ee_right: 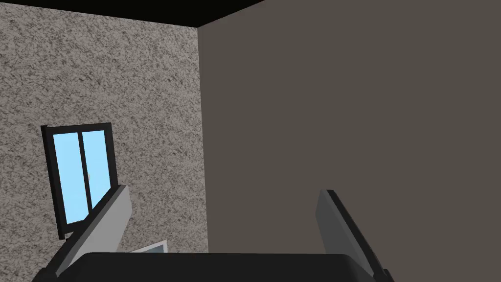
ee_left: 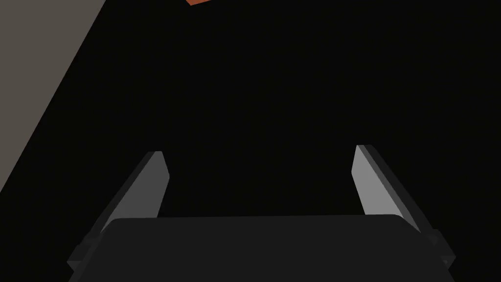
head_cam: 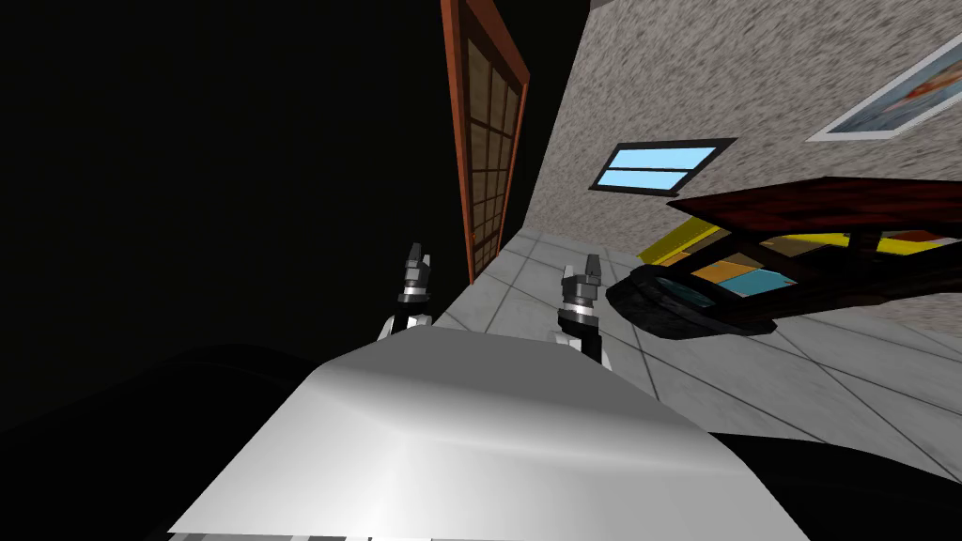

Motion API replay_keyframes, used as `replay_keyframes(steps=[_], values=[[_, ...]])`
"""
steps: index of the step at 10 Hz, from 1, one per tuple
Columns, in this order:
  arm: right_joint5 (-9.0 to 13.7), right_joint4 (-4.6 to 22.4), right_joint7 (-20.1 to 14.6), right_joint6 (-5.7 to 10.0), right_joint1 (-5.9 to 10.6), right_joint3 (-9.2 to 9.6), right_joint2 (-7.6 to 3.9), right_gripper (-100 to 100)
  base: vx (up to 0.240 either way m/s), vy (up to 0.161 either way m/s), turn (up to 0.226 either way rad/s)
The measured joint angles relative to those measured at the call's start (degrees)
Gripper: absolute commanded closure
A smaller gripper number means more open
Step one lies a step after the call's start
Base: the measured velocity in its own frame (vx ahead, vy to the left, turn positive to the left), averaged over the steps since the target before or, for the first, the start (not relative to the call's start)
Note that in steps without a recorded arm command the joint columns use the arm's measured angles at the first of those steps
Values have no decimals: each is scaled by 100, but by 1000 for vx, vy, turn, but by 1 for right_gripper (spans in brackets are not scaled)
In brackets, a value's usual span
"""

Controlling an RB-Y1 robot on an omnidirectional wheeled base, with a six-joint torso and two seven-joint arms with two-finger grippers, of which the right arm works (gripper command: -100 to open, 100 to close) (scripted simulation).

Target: Pull the door open

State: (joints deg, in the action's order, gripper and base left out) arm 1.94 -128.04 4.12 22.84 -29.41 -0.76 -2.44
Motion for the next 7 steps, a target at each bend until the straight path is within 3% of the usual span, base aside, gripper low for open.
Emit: replay_keyframes(steps=[7], values=[[-360, 747, 626, 233, 231, 209, -143, -100, 154, -51, 30]])
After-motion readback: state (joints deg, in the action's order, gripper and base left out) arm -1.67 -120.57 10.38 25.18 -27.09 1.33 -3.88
